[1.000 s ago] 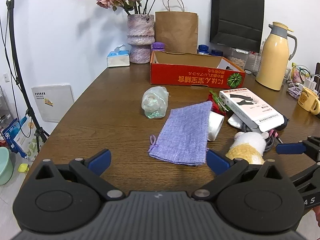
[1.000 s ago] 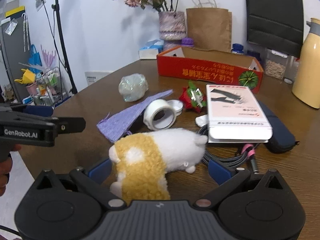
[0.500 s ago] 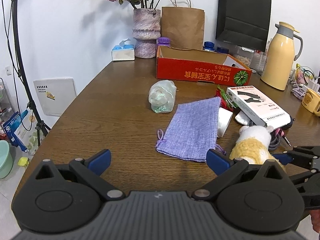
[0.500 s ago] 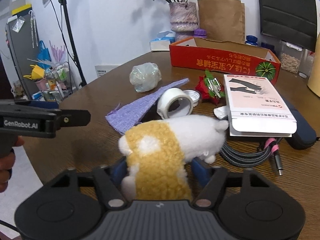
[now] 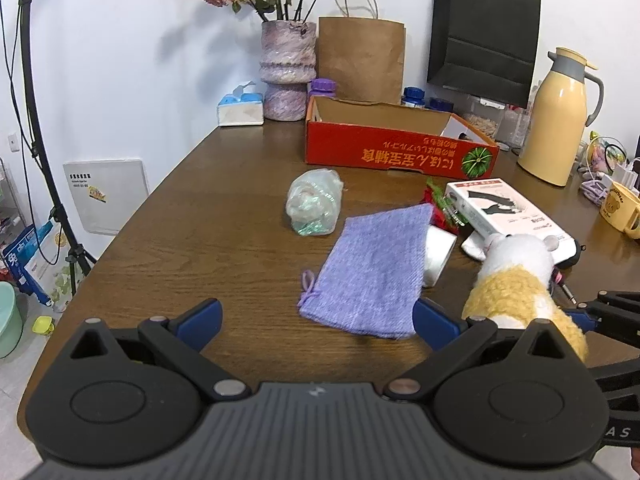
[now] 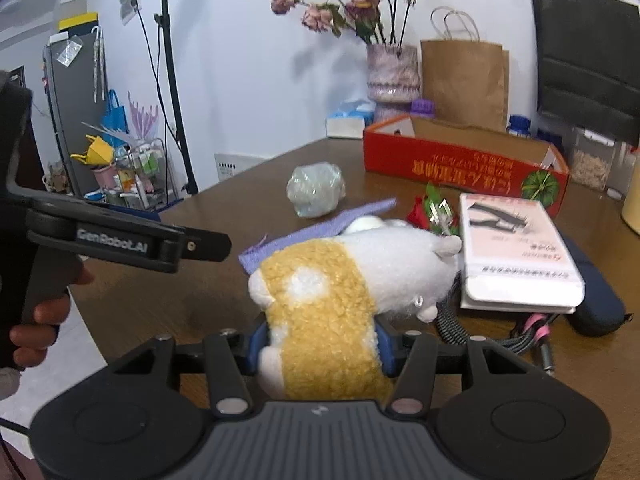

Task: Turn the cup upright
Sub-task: 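Close the right gripper on the plush toy and lift it, then grasp the white glove box with the left gripper while the right gripper holds the plush toy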

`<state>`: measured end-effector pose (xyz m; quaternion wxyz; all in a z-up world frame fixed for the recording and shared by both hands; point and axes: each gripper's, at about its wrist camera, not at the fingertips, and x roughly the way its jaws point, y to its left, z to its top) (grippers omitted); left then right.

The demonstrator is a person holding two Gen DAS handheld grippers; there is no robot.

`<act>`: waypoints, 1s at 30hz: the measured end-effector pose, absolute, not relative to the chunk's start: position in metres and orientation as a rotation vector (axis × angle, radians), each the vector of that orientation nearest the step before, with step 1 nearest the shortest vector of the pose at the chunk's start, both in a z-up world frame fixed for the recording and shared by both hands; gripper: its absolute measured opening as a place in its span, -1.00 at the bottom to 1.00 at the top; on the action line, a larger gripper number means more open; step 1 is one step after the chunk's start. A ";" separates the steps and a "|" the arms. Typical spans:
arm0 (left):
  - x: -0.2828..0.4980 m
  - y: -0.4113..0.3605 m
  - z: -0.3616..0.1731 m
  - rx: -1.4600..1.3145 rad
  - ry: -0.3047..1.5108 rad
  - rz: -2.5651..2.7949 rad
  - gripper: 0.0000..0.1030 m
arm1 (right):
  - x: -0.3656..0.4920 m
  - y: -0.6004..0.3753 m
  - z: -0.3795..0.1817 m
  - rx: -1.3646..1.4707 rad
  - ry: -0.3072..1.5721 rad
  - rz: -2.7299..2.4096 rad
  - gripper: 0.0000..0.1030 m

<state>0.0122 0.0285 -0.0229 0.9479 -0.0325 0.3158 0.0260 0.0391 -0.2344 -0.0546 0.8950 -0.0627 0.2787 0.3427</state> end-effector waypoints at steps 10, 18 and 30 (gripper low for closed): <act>0.030 -0.006 -0.008 -0.052 0.624 0.006 1.00 | 0.045 -0.271 -0.039 -0.115 0.514 0.649 0.00; 0.051 -0.035 -0.005 -0.061 0.636 -0.014 1.00 | 0.060 -0.305 -0.032 -0.105 0.486 0.605 0.00; 0.094 -0.083 0.002 -0.063 0.679 0.001 1.00 | 0.099 -0.357 -0.022 -0.092 0.444 0.540 0.00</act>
